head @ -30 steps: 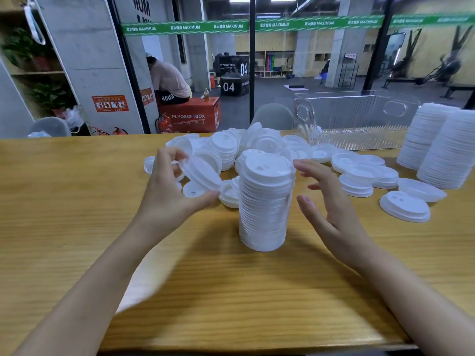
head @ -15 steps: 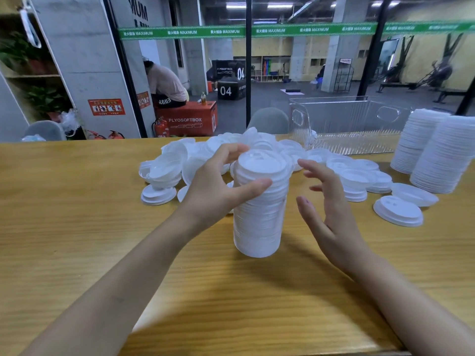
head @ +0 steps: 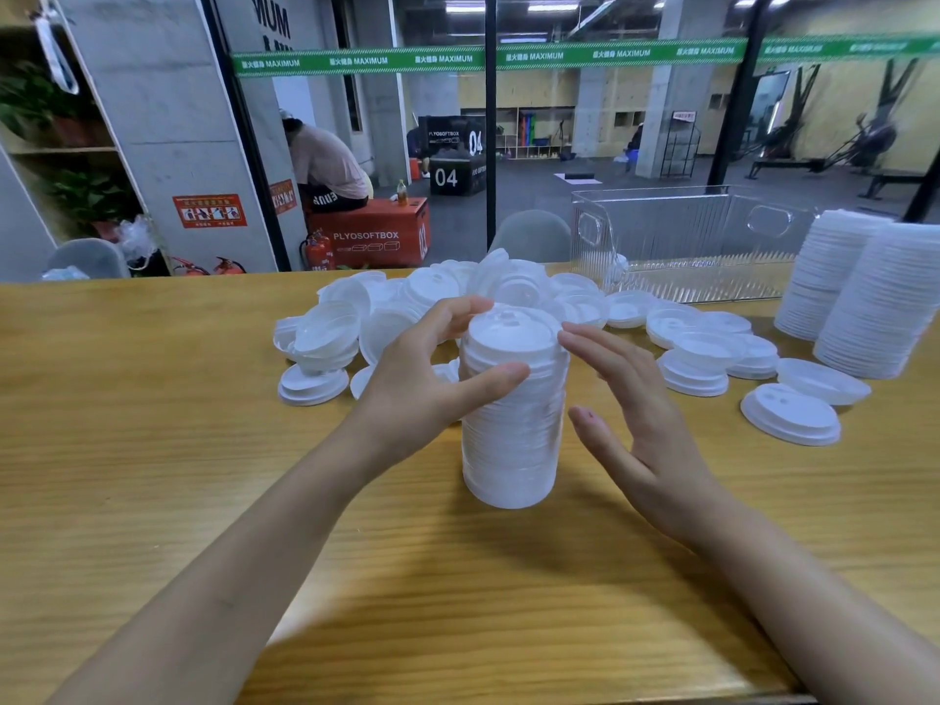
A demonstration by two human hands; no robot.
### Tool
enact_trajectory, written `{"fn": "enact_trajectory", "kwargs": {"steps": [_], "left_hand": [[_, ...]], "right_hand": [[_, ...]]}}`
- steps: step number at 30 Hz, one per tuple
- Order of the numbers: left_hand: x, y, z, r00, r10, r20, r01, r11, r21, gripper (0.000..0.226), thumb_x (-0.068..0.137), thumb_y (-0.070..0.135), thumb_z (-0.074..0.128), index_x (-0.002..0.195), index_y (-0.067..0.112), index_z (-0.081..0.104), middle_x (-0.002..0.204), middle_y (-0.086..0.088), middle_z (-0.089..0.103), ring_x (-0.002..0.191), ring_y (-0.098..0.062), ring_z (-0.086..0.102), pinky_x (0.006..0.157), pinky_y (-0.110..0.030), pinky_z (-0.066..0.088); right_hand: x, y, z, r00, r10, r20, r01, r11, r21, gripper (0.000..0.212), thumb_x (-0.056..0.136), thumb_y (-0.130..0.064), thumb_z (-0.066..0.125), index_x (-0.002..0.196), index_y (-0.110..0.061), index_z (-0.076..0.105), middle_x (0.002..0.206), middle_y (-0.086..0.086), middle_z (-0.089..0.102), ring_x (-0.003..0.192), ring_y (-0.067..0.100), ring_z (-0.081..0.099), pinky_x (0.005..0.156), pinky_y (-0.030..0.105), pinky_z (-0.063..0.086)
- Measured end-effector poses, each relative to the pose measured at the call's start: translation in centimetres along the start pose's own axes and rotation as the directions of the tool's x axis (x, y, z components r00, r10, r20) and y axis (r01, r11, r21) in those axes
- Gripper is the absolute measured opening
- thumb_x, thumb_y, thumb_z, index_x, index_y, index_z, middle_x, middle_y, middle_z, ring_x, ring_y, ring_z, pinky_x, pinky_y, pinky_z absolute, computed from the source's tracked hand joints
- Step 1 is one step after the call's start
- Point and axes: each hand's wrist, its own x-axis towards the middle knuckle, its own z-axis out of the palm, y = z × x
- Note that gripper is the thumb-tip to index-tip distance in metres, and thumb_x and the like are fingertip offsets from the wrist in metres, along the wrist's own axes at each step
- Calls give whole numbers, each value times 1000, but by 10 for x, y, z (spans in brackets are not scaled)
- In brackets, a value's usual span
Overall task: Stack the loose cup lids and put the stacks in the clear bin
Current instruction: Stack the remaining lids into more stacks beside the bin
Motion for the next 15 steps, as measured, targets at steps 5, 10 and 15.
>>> {"fn": "enact_trajectory", "kwargs": {"steps": [5,10,15], "left_hand": [[2,-1,-2,999,4,52,-6,999,34,68,68,61,70,130,44,47,126,30,52,116,25,40,89,-6,35],[15,-18,-35,999,2,-53,6,989,147,69,73,71,58,133,39,47,128,19,57,123,2,47,97,-15,35],[8,-79,-61,990,-56,-127,109,877,469,45,86,42,70,123,20,61,123,7,62,117,-14,53,100,-21,39]], "right_hand": [[-1,0,1,1000,16,9,-16,999,37,48,101,-46,43,145,-31,38,149,-17,38,139,11,37,109,34,36],[-1,2,0,999,29,-26,-28,998,59,47,101,-48,42,145,-31,37,150,-6,42,140,16,37,107,50,39],[-1,2,1,999,47,-23,-45,997,66,47,98,-38,46,144,-30,37,147,-4,44,139,15,38,106,50,39]]}}
